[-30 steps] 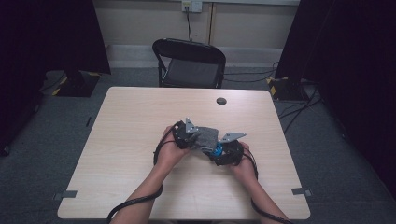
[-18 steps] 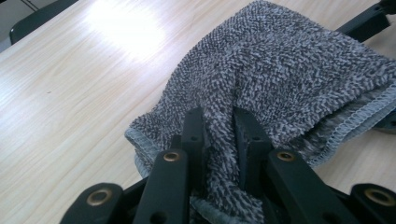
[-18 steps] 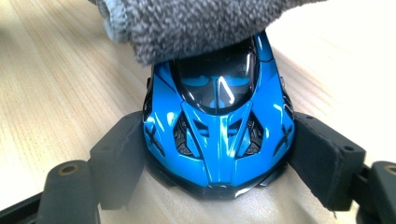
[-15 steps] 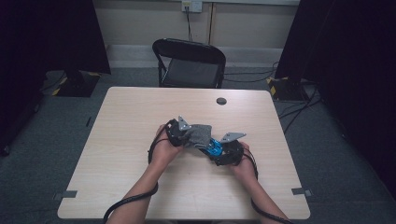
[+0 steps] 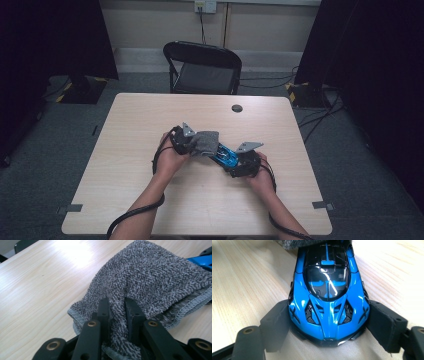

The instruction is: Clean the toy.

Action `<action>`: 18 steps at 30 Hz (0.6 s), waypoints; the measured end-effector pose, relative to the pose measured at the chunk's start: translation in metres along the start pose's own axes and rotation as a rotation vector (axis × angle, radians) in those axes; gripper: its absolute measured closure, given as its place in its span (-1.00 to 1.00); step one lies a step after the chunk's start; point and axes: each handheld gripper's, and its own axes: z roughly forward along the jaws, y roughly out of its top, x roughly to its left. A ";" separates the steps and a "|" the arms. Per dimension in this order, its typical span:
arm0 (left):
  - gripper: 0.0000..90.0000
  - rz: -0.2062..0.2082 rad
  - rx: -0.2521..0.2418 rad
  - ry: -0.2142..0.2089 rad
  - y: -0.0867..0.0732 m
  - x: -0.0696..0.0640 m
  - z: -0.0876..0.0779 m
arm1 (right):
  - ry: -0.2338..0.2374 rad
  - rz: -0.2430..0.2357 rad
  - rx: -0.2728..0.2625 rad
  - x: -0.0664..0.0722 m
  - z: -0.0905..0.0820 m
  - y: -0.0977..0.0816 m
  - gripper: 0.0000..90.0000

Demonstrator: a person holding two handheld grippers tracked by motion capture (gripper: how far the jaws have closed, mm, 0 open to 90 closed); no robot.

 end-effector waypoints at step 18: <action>0.70 -0.059 0.000 0.042 -0.015 0.023 -0.012 | 0.000 0.000 0.000 0.000 0.000 0.000 -0.48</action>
